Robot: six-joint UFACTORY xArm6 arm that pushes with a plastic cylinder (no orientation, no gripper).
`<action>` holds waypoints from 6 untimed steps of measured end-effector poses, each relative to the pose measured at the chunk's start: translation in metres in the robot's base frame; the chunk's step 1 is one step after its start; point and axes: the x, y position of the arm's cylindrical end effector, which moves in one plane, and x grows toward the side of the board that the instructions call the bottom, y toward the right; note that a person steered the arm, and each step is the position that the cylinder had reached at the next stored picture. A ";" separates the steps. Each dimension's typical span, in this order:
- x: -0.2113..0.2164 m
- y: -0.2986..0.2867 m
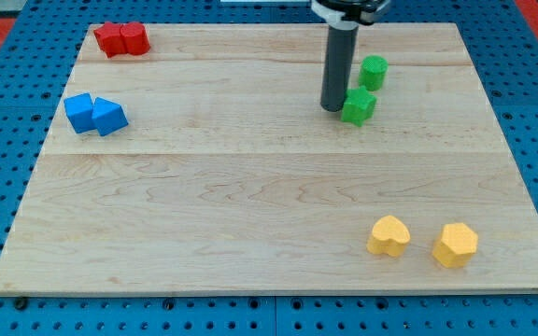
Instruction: Place the arm at the bottom left of the blue cube
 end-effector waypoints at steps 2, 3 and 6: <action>0.003 -0.031; 0.058 -0.117; 0.103 -0.380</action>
